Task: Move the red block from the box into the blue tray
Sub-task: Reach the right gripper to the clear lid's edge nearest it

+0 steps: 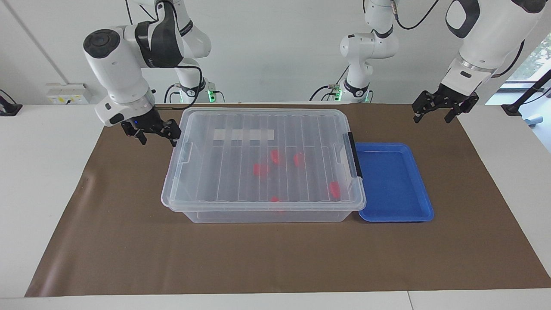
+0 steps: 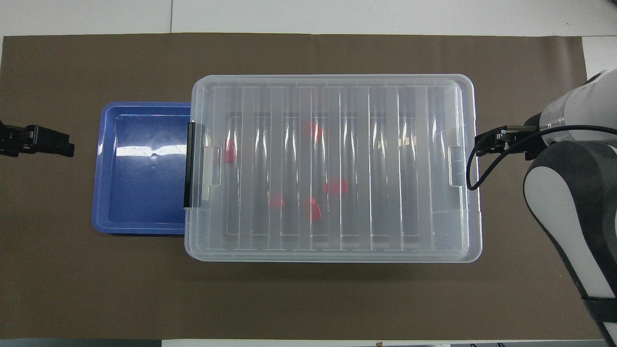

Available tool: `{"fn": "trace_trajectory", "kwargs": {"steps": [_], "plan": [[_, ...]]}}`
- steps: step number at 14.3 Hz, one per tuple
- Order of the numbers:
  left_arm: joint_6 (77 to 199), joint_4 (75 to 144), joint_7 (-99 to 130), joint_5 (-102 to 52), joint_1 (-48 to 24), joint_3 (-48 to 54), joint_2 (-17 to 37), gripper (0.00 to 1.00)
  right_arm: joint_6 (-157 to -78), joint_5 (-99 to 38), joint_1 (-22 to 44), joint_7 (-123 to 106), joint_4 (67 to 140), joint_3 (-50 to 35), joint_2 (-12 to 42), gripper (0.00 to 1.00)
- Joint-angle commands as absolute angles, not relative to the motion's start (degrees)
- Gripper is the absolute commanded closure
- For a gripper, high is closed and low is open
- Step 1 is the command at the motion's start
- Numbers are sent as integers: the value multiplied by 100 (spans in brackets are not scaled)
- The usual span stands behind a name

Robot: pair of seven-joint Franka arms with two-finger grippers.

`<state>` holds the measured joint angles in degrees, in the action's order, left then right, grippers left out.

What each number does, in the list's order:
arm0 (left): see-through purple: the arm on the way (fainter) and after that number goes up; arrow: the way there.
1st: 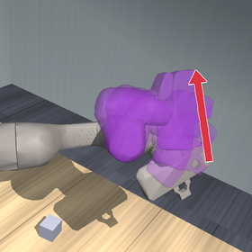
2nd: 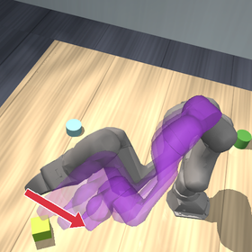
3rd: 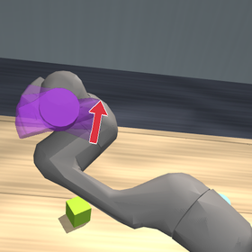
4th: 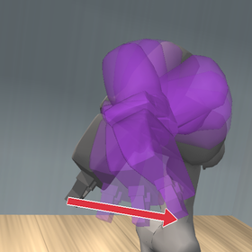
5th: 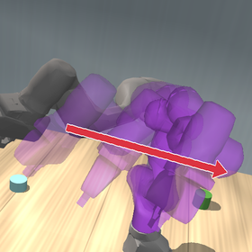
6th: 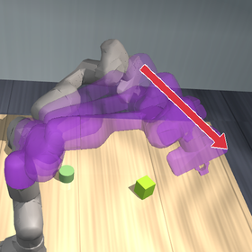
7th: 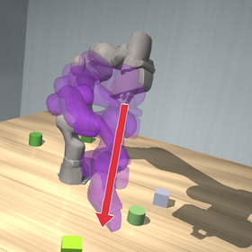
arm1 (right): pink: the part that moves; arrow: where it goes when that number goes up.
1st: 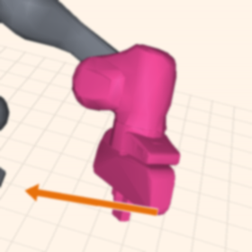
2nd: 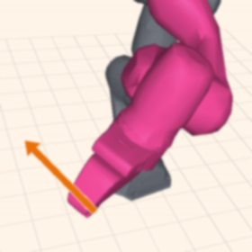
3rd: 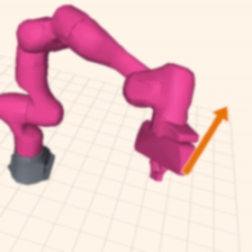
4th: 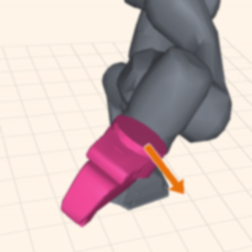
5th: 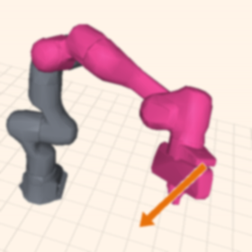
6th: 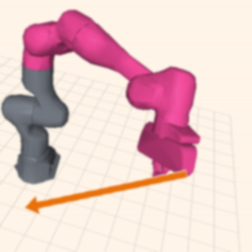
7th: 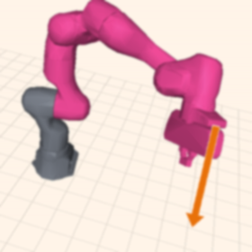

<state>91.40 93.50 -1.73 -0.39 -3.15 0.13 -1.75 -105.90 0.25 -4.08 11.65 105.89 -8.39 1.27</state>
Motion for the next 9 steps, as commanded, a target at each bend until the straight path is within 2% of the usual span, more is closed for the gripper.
{"fn": "trace_trajectory", "kwargs": {"steps": [1, 9], "plan": [[9097, 9510, -220, -105, -255, 26, -334, 0, -11160, -79, -466, 1353, 11020, -993, 123, 0], [9088, 9510, -211, -88, -255, 9, -334, 0, -11188, -62, -536, 739, 11329, -993, 70, 0]]}}
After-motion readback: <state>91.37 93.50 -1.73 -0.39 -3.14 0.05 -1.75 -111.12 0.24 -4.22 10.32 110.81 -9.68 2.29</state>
